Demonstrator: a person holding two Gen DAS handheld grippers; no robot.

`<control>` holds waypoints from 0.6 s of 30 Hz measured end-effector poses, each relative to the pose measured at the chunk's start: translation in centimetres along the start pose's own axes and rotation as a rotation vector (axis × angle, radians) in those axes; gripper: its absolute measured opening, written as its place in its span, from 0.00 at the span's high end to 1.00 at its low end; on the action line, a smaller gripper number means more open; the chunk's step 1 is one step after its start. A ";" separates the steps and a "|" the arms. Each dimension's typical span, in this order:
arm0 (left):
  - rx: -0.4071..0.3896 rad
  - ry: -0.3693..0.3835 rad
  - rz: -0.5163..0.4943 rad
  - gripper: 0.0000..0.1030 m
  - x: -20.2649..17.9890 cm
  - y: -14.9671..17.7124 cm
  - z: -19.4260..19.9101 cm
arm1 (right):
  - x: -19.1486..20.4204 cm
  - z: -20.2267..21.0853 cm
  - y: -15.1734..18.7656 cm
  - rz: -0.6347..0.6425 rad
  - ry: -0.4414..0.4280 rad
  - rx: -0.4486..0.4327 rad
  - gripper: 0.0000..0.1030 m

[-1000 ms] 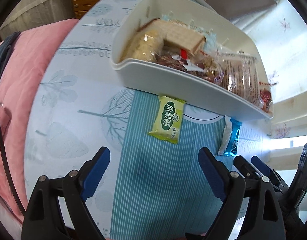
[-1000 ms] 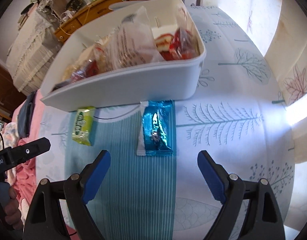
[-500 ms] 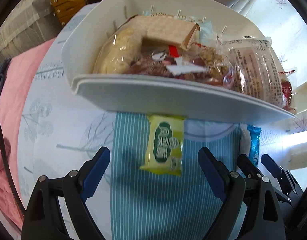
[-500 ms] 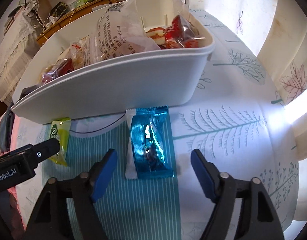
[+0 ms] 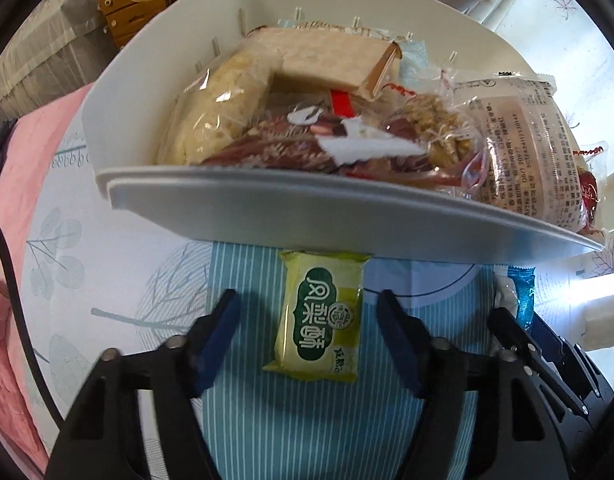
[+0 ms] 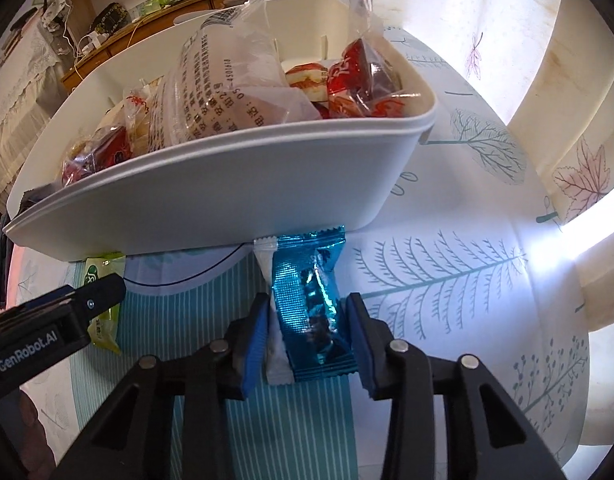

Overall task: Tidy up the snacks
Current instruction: 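Grasp the yellow-green packet with the left tool while the right tool grasps the blue foil packet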

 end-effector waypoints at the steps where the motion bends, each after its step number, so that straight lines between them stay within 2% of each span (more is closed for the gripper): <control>1: -0.001 0.005 0.002 0.44 0.2 0.0 -0.1 | 0.0 0.0 0.0 0.000 0.001 0.002 0.65; 3: -0.010 0.016 0.003 0.46 0.4 0.1 -0.2 | 0.2 0.0 -0.2 0.002 -0.002 0.010 0.66; 7: -0.014 0.014 0.001 0.65 1.0 0.4 -0.6 | 0.9 0.2 0.0 0.021 -0.003 0.035 0.66; 18: 0.033 0.055 0.014 0.66 4.2 2.0 -0.5 | 3.4 0.8 1.8 -0.014 -0.070 0.139 0.67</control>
Point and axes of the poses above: each gripper's, at about its wrist camera, not at the fingertips, and z roughly against the way its jaws point, x to its left, y to its underside, the point moved 1 cm from there along -z, roughly the way its jaws point, and after that the axes turned 3 degrees about -z, right-handed, at the moved point
